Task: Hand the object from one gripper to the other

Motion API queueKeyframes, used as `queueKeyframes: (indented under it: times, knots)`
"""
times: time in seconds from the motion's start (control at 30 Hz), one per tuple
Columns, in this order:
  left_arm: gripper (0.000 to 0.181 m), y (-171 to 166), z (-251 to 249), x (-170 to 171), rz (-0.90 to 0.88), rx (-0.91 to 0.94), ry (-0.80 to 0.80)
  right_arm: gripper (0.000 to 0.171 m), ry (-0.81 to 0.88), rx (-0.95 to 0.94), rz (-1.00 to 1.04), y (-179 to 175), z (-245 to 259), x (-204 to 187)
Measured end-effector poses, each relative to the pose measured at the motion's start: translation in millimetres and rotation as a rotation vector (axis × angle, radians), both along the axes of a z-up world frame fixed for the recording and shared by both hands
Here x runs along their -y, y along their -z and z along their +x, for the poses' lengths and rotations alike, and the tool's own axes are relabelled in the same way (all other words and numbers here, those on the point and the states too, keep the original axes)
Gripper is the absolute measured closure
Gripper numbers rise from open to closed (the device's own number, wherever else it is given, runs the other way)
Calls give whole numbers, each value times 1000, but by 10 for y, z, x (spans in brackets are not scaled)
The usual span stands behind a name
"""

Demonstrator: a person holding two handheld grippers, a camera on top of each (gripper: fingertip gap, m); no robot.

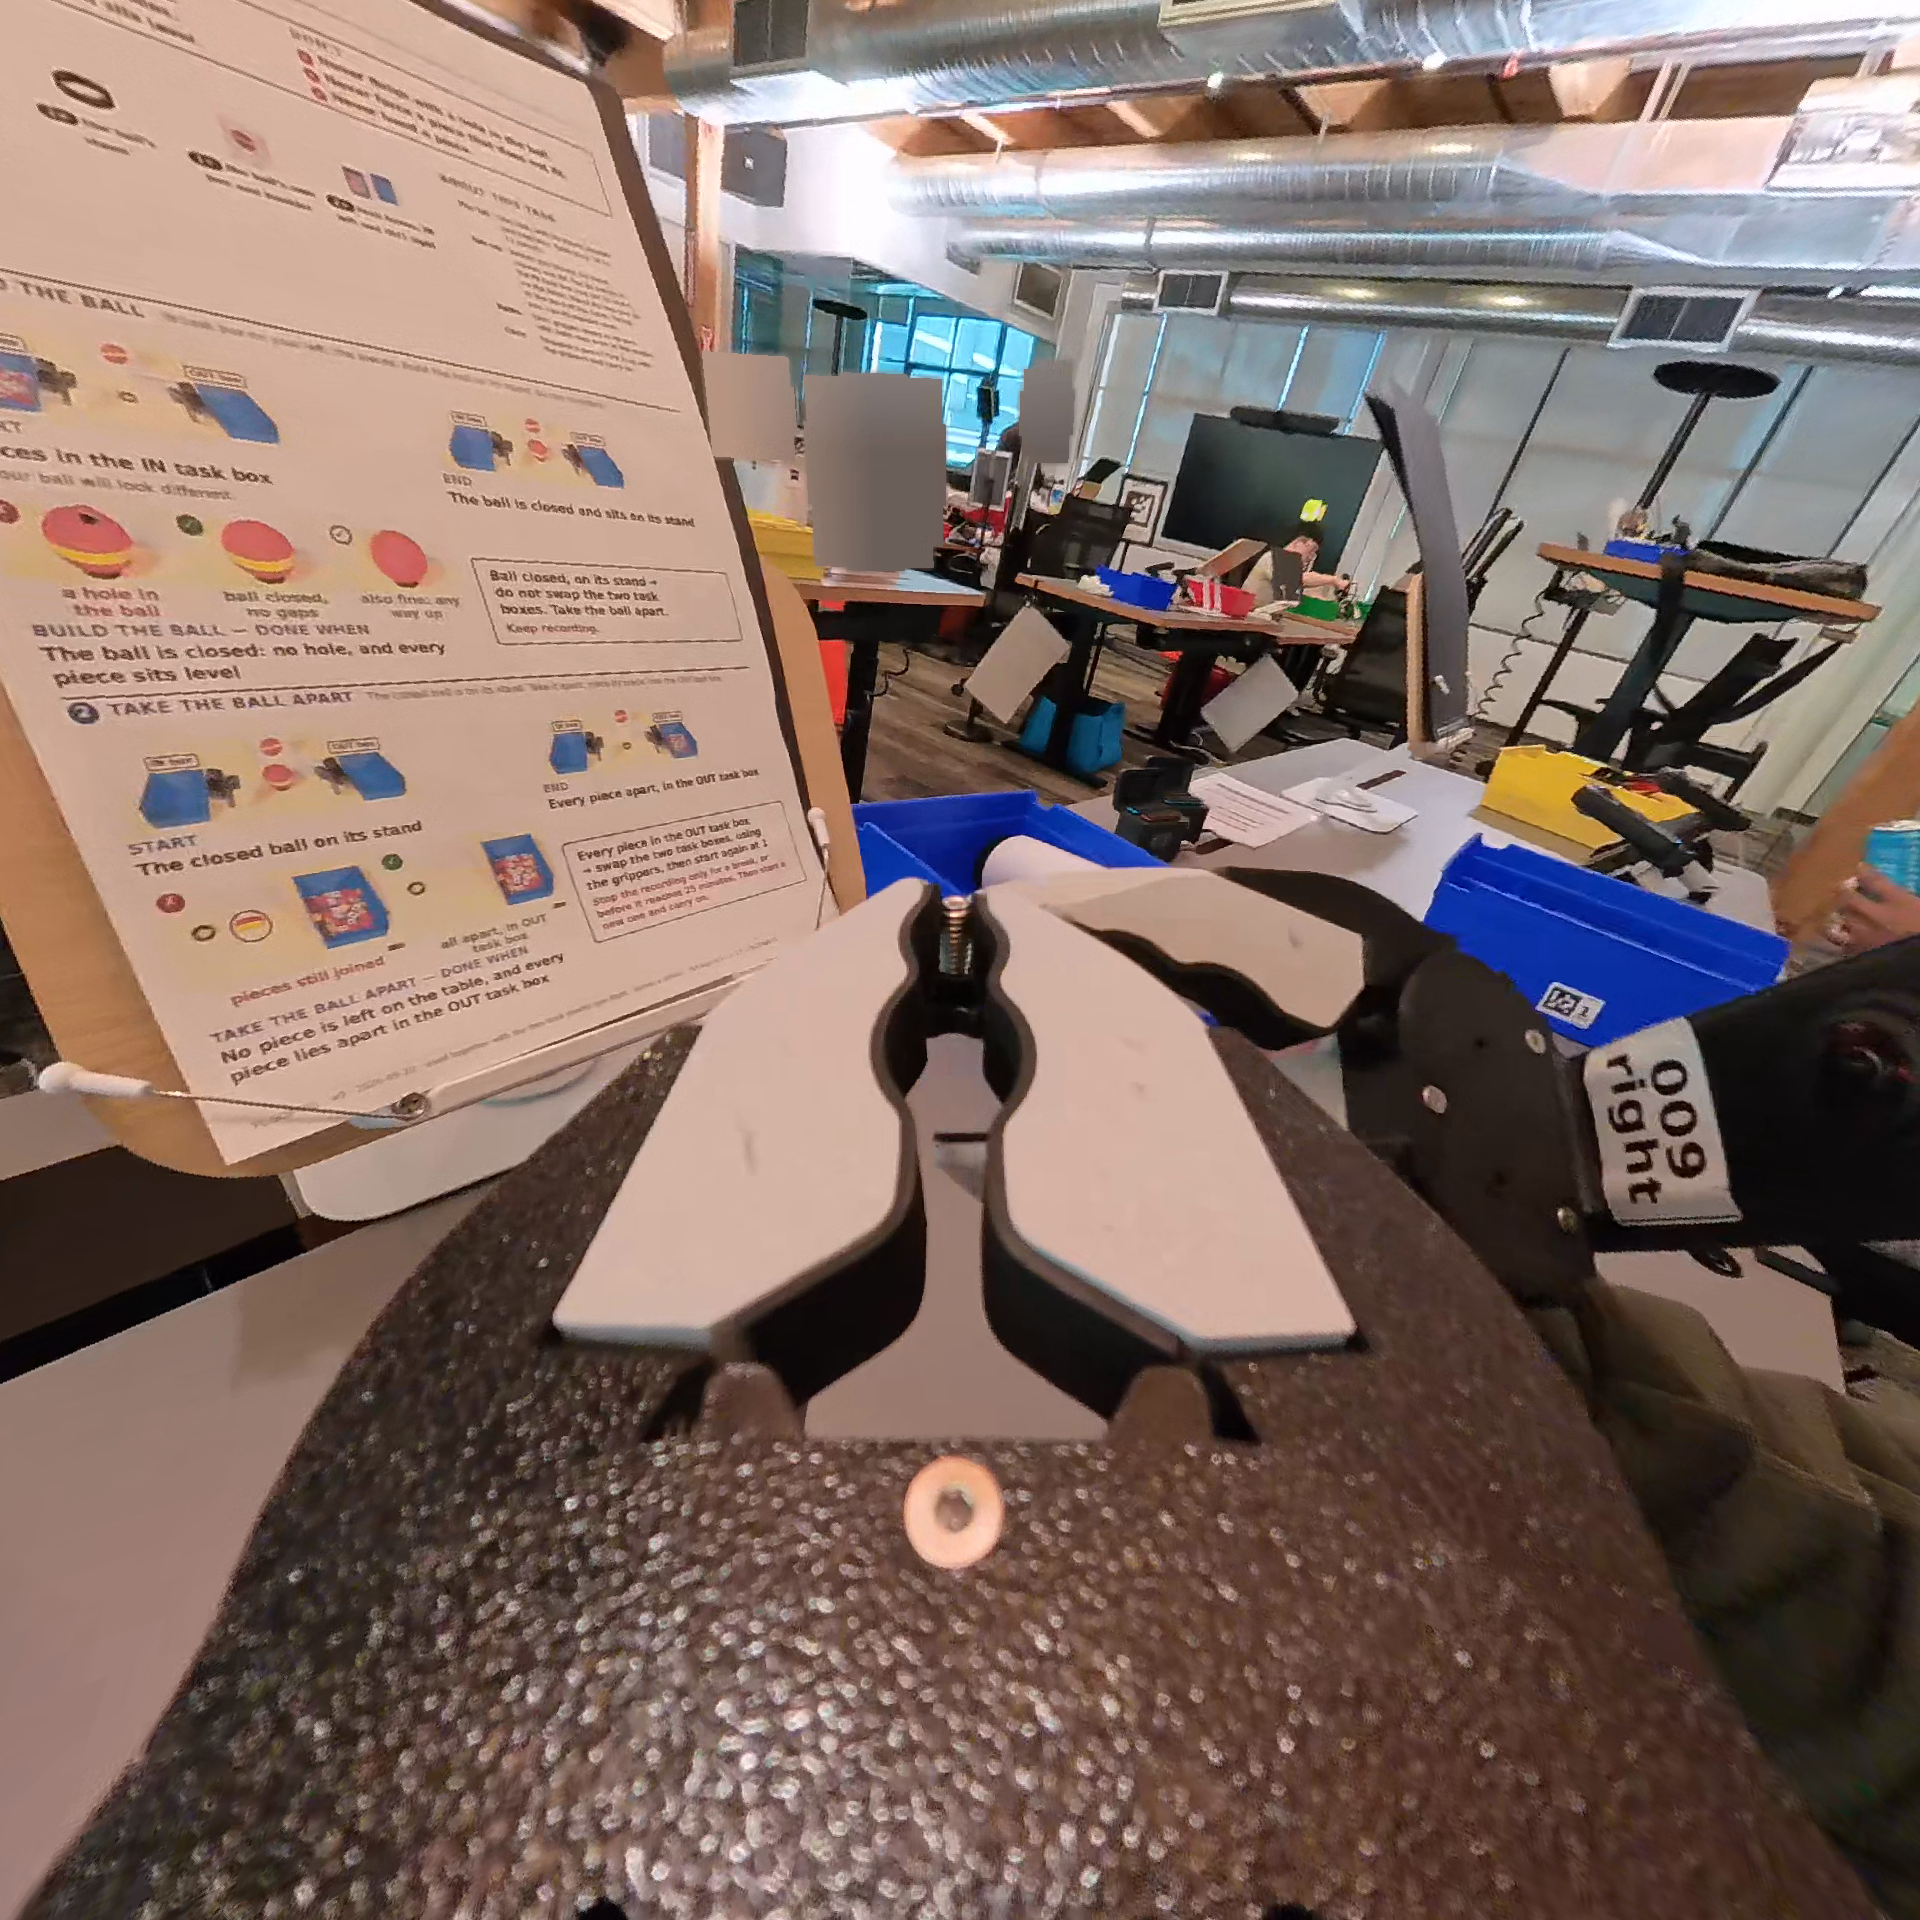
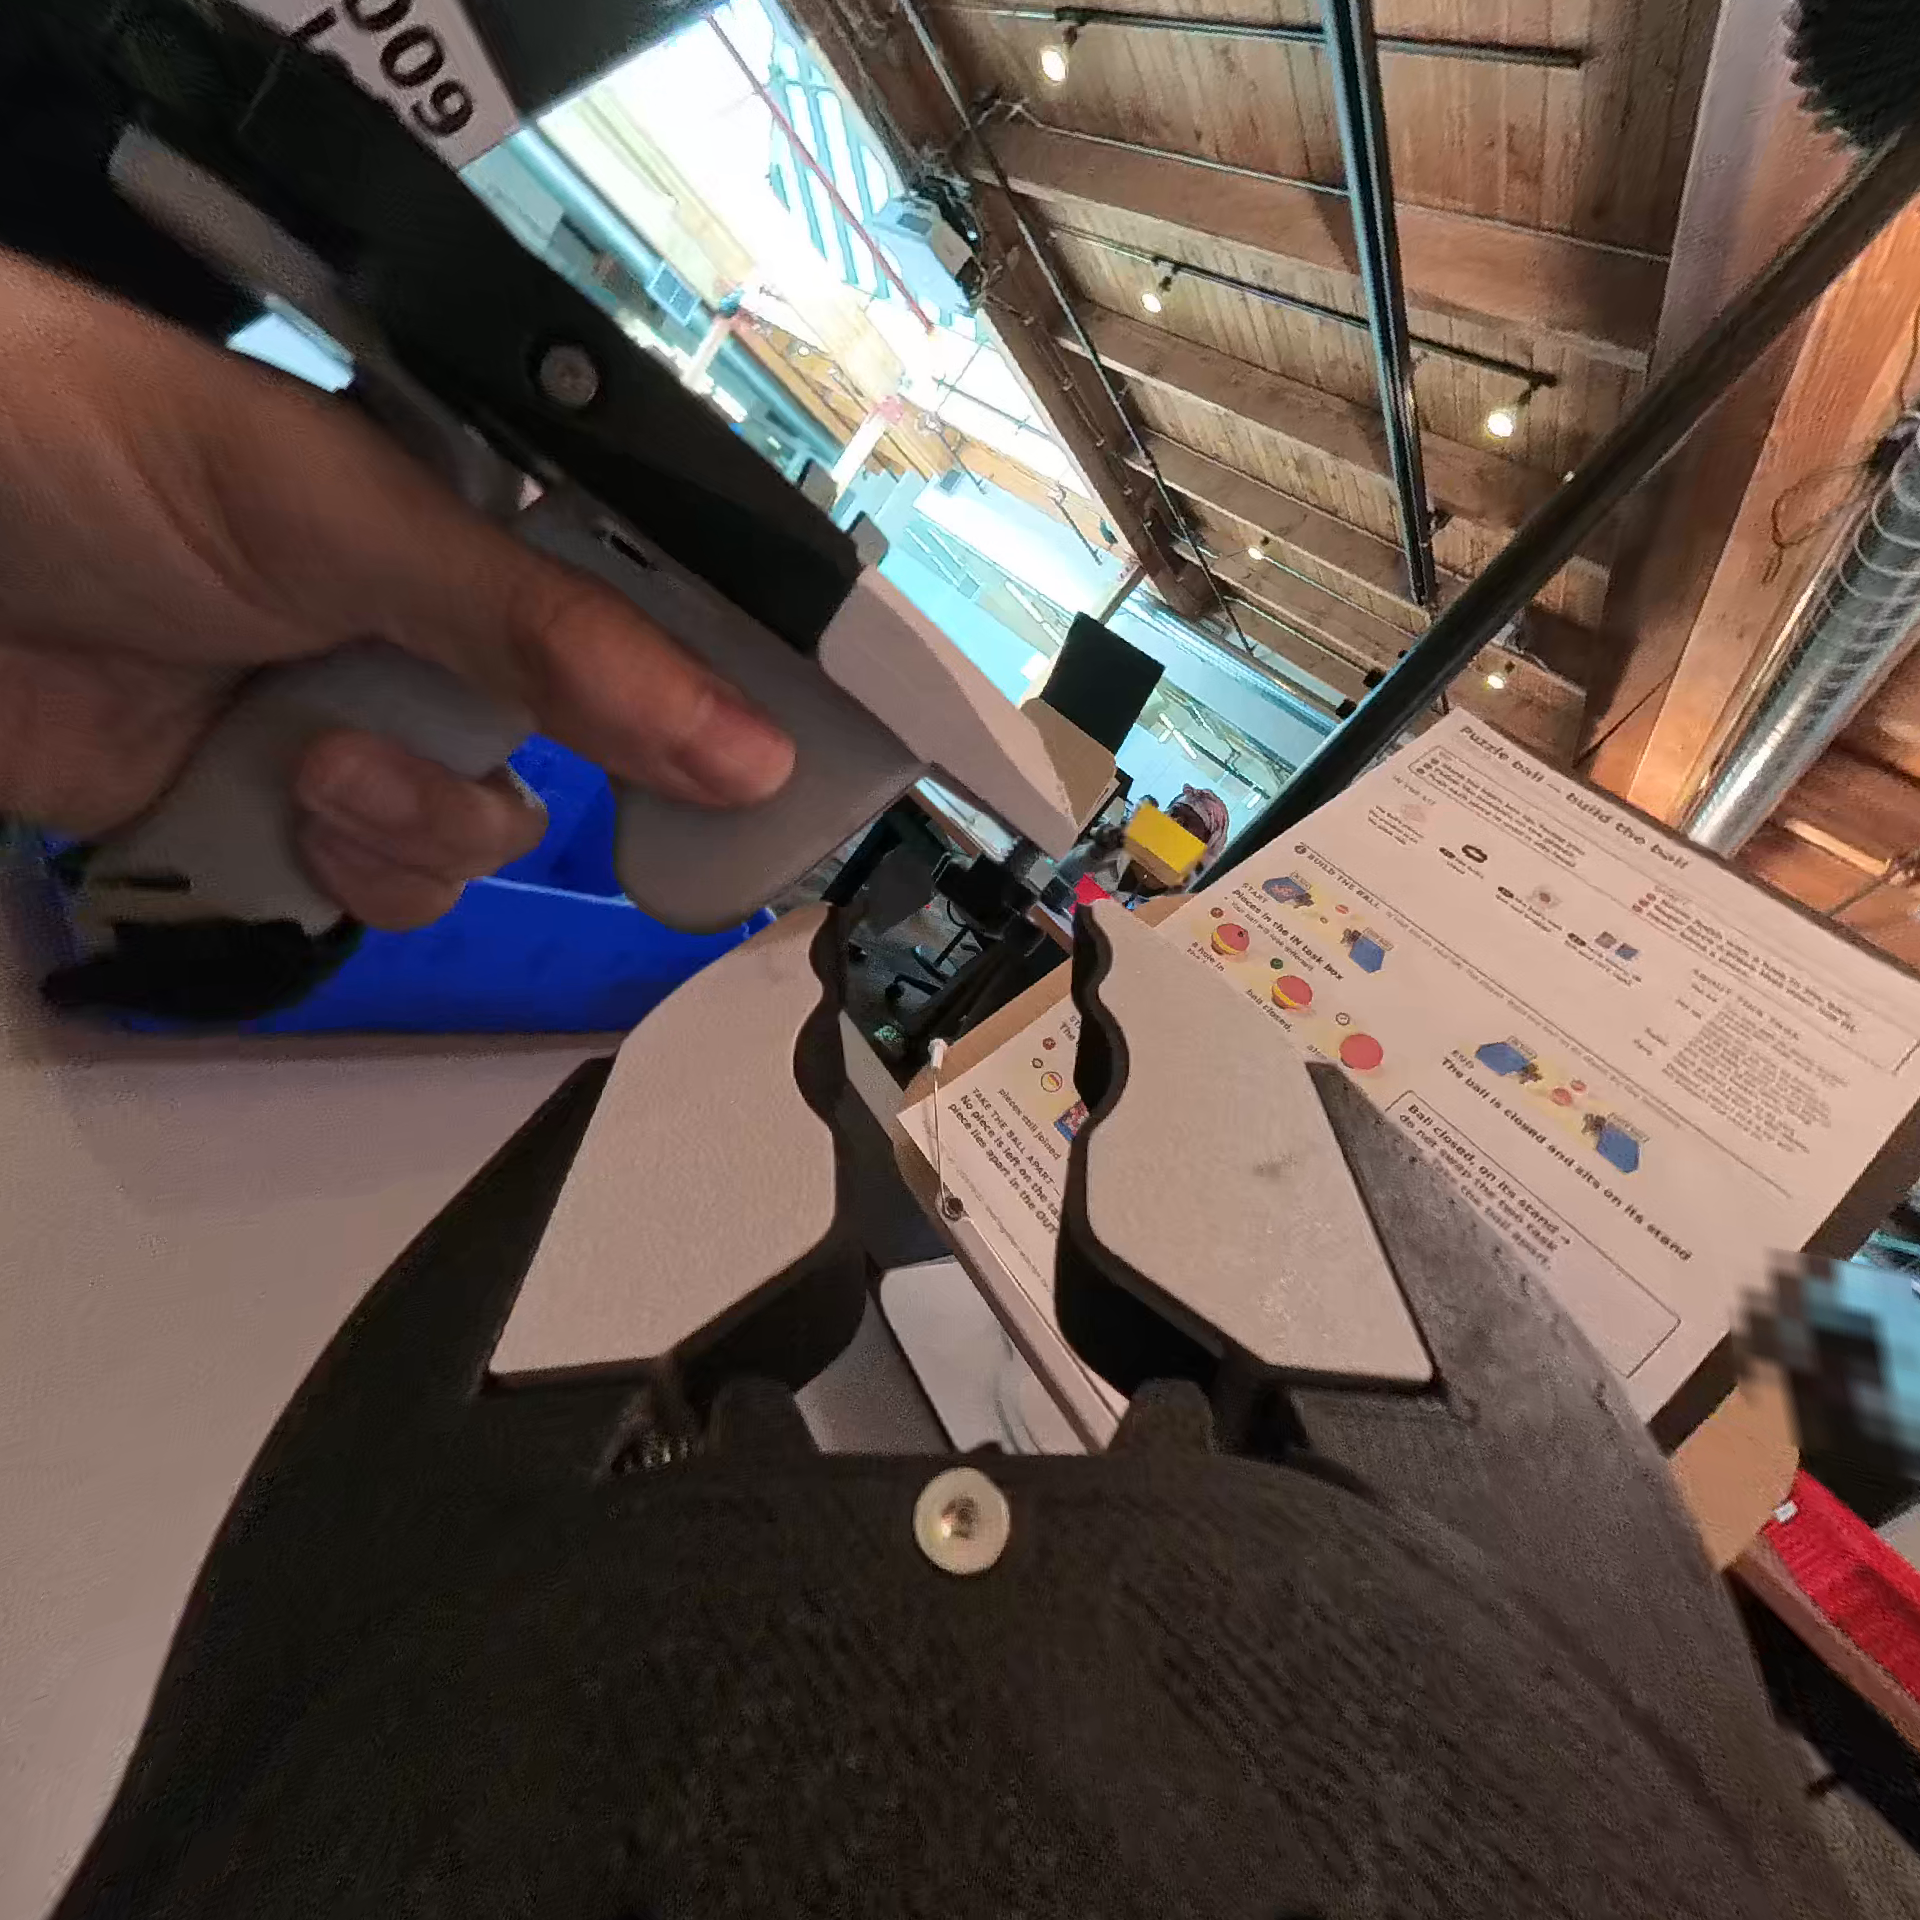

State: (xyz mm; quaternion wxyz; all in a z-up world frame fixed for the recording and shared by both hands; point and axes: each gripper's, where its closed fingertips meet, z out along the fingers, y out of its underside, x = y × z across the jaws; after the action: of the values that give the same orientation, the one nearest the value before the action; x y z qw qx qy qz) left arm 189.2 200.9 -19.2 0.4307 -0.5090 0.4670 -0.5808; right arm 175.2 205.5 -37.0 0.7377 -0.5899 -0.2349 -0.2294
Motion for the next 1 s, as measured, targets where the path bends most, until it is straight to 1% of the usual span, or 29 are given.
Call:
queueKeyframes:
  times: [0.03,0.13,0.2,0.23,0.3,0.37,0.43,0.5,0.57,0.63,0.8,0.87,0.9,1.0]
  knots:
    - [177,-12,-2,18,-9,8,11,130,9,-17,13,-23,0,2]
    - [176,-48,-2,69,-46,27,35,134,114,-43,38,-47,125,1]
    - [176,-47,7,91,-51,28,40,148,119,-40,55,-48,136,15]
    - [176,-47,16,85,-49,31,31,150,122,-39,75,-68,140,29]
    - [176,-37,30,91,-46,29,28,147,128,-46,92,-93,139,41]
    - [177,-42,37,97,-51,35,26,141,91,-63,101,-105,82,39]
    - [176,-52,32,95,-49,41,22,146,71,-87,114,-125,60,51]
    - [176,-54,24,102,-46,38,31,144,41,-107,107,-126,47,53]
    - [176,-56,23,117,-60,42,48,145,43,-126,96,-115,75,48]
    - [176,-51,31,127,-60,42,56,148,52,-113,92,-105,89,50]
    - [176,-51,23,126,-62,45,70,149,66,-47,64,-96,93,52]
    - [176,-64,16,143,-75,54,91,150,46,-20,61,-106,83,70]
    - [176,-64,12,151,-75,52,101,154,31,0,56,-104,73,82]
    - [176,-54,13,160,-63,46,104,155,-3,13,27,-89,71,93]
